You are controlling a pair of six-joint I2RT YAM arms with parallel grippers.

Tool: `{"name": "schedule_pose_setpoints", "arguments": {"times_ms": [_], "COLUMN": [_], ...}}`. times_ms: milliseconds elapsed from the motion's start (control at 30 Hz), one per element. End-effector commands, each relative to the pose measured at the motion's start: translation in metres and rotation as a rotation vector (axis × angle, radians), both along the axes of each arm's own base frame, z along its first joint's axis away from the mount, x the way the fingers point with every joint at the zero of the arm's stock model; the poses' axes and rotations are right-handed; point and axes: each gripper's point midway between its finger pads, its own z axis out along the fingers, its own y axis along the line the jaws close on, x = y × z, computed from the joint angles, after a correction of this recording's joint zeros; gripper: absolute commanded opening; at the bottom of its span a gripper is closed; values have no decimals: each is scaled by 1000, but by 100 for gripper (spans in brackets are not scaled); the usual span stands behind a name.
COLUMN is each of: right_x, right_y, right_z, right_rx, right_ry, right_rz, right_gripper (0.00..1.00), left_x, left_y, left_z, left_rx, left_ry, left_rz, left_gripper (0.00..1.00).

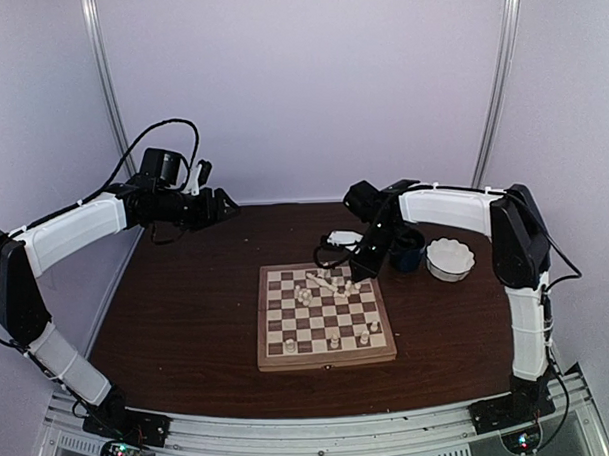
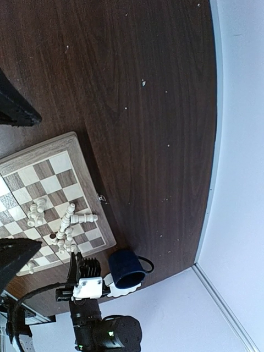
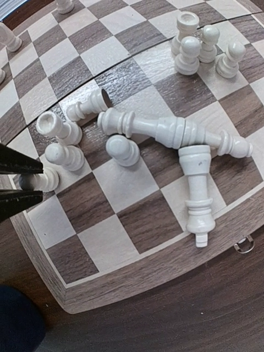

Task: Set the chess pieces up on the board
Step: Pick up the knight from the chessboard, then place the knight on the chessboard.

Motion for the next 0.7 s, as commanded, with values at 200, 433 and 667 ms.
{"name": "schedule_pose_setpoints", "arguments": {"times_ms": [200, 433, 667], "right_x": [-11, -11, -14], "right_y": [-13, -15, -20], "right_z": [9, 2, -1], "right_rx": [5, -12, -36], "right_ry": [-11, -2, 6], "right_rz": [-14, -16, -19], "right_gripper": [8, 19, 23], "left_x": [9, 9, 9], "left_y": [-2, -2, -2], "left_z": [13, 11, 13], "left_rx": [-36, -34, -37], "left_ry": [-38, -36, -38], "left_rz": [2, 4, 0], "left_gripper": [69, 69, 69]}}
